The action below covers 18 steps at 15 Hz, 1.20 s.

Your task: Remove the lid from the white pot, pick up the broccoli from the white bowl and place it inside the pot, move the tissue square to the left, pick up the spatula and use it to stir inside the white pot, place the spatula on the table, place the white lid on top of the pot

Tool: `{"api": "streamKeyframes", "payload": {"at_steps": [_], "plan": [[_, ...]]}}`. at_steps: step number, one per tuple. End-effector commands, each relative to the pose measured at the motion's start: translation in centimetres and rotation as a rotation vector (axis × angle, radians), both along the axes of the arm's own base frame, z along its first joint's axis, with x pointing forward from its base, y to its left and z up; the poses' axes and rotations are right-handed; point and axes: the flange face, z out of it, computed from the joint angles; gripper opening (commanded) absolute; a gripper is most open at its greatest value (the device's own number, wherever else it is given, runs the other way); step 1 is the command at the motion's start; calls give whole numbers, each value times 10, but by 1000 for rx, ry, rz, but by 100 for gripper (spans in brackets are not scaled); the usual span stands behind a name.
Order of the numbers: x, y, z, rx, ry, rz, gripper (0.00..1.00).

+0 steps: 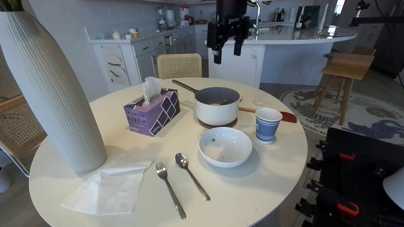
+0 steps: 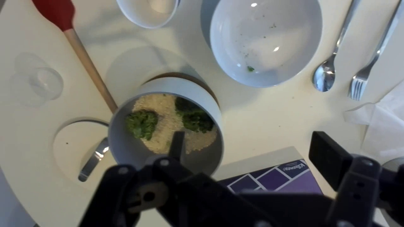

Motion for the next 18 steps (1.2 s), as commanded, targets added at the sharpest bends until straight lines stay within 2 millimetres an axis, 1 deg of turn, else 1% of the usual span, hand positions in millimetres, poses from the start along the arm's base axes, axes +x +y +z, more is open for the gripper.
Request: {"api": "streamKeyframes", "payload": {"at_steps": [1, 3, 7, 10, 12, 14, 15, 18], "plan": [[-25, -55, 8, -5, 6, 2, 100], [-30, -93, 3, 2, 18, 22, 100], [-34, -166, -20, 29, 50, 103, 100], [-38, -223, -45, 43, 30, 185, 100], [-35, -258, -66, 67, -1, 226, 100], [-31, -288, -91, 100, -36, 256, 100], [-29, -300, -103, 114, -60, 267, 100], [-22, -324, -142, 162, -99, 299, 100]]}}
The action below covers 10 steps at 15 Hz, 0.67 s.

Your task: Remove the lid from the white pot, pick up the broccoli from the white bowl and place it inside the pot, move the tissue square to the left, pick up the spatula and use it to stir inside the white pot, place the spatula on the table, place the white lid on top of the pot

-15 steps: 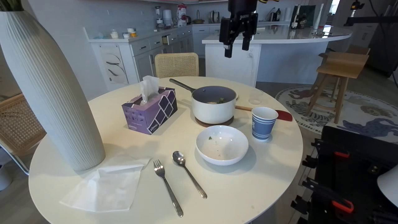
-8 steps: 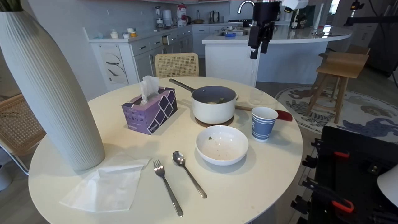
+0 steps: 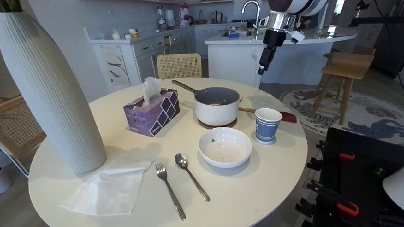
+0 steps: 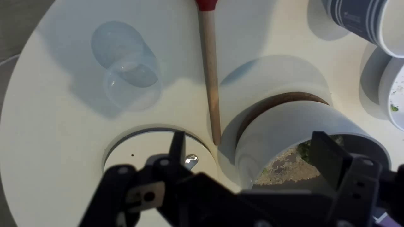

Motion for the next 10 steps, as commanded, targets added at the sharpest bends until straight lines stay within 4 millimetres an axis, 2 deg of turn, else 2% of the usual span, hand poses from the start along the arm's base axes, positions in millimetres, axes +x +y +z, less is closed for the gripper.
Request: {"api": "streamKeyframes", "payload": {"at_steps": [1, 4, 10], "plan": [[21, -24, -38, 40, -21, 43, 100], [36, -30, -68, 59, -1, 63, 100], [63, -18, -108, 64, 47, 96, 100]]}}
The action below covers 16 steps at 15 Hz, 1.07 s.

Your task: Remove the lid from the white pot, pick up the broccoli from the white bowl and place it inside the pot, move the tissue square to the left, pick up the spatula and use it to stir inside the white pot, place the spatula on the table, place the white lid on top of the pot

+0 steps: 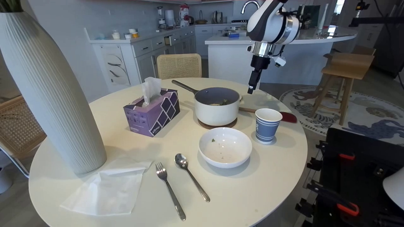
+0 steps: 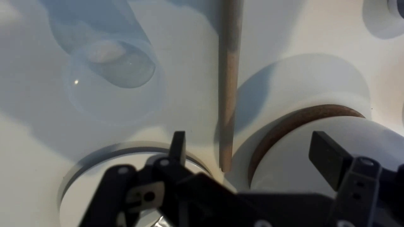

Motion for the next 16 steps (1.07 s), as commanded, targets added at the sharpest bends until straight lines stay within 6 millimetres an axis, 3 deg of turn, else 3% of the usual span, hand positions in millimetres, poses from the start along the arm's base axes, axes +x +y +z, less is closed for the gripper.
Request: {"api": "streamKeyframes", "payload": {"at_steps": [1, 7, 16], "plan": [[16, 4, -16, 3, 6, 13, 100], [17, 7, -53, 15, 48, 18, 100], [28, 15, -82, -73, -35, 5, 100]]}}
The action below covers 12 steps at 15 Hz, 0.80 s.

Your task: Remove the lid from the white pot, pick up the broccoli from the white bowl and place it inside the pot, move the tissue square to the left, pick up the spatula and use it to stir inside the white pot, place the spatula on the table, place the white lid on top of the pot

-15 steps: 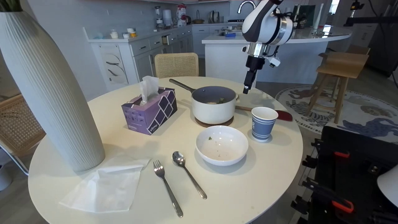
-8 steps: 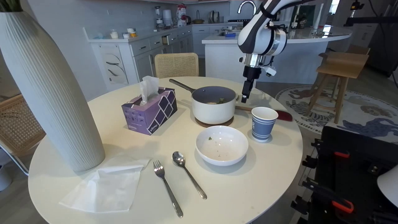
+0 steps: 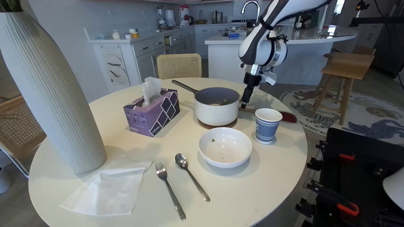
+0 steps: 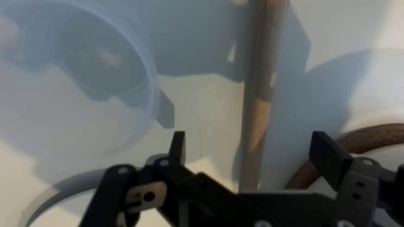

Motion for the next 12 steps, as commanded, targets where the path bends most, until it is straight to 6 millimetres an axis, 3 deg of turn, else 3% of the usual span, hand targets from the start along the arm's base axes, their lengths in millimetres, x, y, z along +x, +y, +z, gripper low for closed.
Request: {"api": "streamKeyframes", "payload": {"at_steps": [1, 8, 9, 12], "plan": [[8, 5, -6, -31, -25, -4, 100], [13, 15, -16, -62, -34, 3, 100], [14, 16, -16, -65, -36, 4, 81], [16, 16, -13, -76, -48, -6, 58]]}}
